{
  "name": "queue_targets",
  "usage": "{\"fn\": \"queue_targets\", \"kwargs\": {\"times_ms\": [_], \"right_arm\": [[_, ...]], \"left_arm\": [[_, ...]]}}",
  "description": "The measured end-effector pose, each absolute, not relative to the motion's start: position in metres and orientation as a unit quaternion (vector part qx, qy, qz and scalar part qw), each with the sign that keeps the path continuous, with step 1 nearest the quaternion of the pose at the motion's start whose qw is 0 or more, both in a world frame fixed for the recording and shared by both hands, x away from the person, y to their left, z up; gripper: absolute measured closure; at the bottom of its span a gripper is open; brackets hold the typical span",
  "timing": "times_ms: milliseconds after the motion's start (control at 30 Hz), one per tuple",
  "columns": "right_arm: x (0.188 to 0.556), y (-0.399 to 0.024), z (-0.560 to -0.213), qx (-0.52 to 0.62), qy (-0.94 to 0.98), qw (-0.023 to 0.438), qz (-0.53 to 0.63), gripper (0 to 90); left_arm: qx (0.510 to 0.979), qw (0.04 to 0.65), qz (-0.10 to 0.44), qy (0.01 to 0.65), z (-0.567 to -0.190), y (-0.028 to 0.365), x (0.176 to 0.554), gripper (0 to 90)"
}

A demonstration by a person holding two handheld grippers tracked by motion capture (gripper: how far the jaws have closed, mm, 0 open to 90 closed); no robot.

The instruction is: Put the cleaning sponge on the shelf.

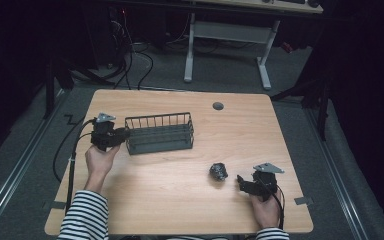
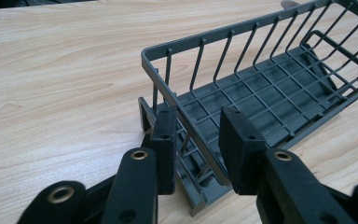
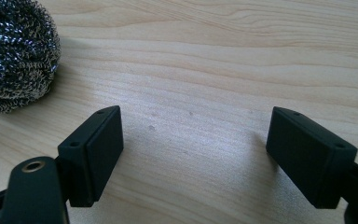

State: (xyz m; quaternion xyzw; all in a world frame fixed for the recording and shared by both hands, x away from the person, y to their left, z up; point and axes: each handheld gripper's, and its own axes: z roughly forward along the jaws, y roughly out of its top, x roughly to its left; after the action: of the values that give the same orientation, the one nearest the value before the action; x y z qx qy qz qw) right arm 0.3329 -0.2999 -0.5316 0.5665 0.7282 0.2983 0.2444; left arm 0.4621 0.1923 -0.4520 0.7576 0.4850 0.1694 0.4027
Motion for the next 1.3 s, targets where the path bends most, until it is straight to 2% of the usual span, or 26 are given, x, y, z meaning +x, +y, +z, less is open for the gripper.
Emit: {"fn": "queue_targets", "kwargs": {"times_ms": [1300], "right_arm": [[0.333, -0.3, -0.532, 0.566, 0.728, 0.244, 0.298, 18.8]], "left_arm": [[0.794, 0.419, 0.153, 0.414, -0.445, 0.142, 0.433, 72.4]]}}
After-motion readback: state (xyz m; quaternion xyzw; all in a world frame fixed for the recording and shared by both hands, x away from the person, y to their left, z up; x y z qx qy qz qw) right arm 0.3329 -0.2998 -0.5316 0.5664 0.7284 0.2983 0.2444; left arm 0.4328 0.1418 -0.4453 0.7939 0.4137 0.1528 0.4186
